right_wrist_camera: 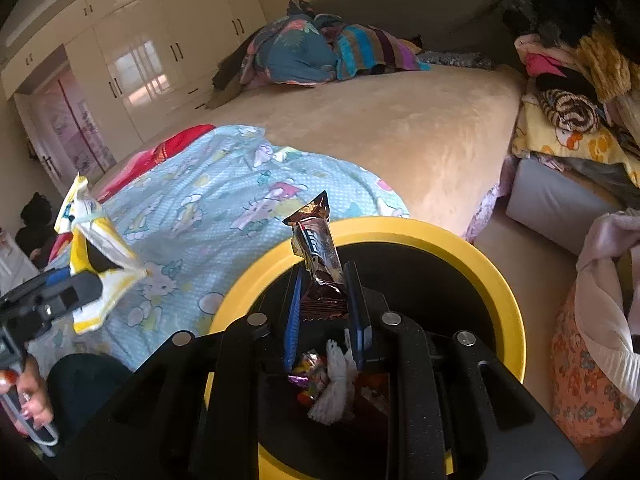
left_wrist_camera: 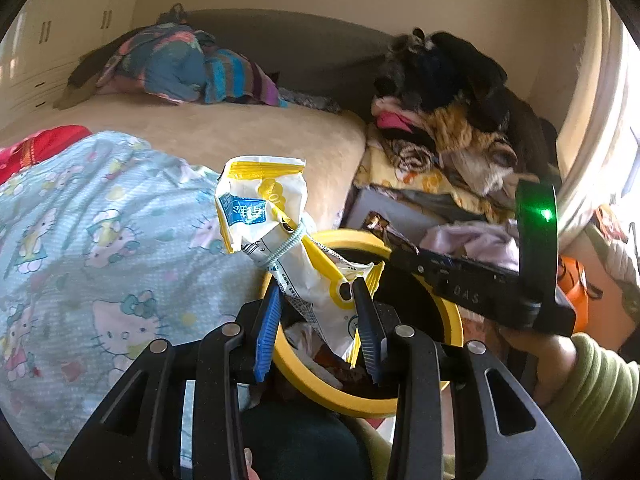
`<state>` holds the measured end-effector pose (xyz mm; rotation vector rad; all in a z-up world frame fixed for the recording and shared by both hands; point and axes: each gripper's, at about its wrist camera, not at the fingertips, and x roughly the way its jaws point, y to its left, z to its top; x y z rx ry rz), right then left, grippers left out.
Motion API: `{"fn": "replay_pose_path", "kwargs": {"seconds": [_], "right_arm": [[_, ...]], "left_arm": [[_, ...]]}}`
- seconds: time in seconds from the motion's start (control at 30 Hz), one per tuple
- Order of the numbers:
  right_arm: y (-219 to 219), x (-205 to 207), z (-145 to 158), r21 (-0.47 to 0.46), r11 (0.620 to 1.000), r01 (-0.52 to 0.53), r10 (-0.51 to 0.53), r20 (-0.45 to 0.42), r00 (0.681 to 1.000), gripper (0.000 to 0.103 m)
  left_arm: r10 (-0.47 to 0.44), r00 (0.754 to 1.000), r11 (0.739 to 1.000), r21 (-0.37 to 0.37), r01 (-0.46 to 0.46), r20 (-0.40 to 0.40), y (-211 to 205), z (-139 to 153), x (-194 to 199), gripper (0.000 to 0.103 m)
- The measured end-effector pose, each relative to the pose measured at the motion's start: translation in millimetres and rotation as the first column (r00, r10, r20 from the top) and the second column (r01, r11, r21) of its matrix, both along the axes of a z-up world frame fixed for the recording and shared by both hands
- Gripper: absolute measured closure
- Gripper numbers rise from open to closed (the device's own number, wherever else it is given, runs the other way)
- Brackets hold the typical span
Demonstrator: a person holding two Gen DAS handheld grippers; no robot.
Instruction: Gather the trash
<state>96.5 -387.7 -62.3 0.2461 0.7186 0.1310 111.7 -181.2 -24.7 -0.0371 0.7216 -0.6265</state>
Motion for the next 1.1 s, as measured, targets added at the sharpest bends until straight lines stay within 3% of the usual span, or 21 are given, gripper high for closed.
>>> {"fn": "replay_pose_path", "kwargs": {"seconds": [0.33, 0.4, 0.47, 0.53, 0.63, 0.77, 0.97, 1.1], "right_arm": [[-20.8, -5.1, -11.7, 0.025, 0.999, 0.042, -0.041, -0.032, 0.999, 0.086], [-26.2, -6.8, -13.2, 0.031, 0.998, 0.057, -0.056, -0.040, 0.998, 0.070], [-30.9, -8.9, -12.7, 0.030, 0.997, 0.077, -0.076, -0.037, 0.996, 0.060], [-33.2, -13.6, -11.0, 0.026, 0.996, 0.086, -0.085, -0.030, 0.996, 0.057], [-31.8, -19.6, -7.2, 0.016, 0.995, 0.098, -0.098, -0.015, 0.995, 0.043], [-18.5, -29.0, 2.9, -0.009, 0.996, 0.084, -0.084, 0.034, 0.996, 0.030], [12.8, -39.6, 22.9, -0.038, 0.997, 0.061, -0.055, 0.129, 0.990, 0.012], [39.0, -49.0, 34.4, -0.025, 0.999, 0.020, -0.015, 0.191, 0.981, 0.010]], "left_arm": [[-0.100, 0.994, 0.991, 0.080, 0.103, -0.049, -45.3, -32.8, -3.5, 0.066], [-0.125, 0.990, 0.986, 0.101, 0.130, -0.059, -54.4, -39.9, -1.0, 0.055], [-0.123, 0.991, 0.984, 0.122, 0.129, -0.052, -58.4, -43.0, -1.2, 0.034], [-0.119, 0.992, 0.985, 0.124, 0.124, -0.047, -55.7, -42.1, -1.3, 0.032], [-0.080, 0.996, 0.989, 0.122, 0.084, -0.039, -46.3, -35.2, -0.1, 0.015], [-0.013, 1.000, 0.993, 0.120, 0.015, -0.016, -23.5, -23.2, -2.2, 0.007], [0.128, 0.991, 0.982, 0.132, -0.133, 0.046, 19.1, -0.6, -11.2, 0.007], [0.214, 0.972, 0.964, 0.143, -0.226, 0.092, 49.3, 11.0, -24.3, 0.007]]}}
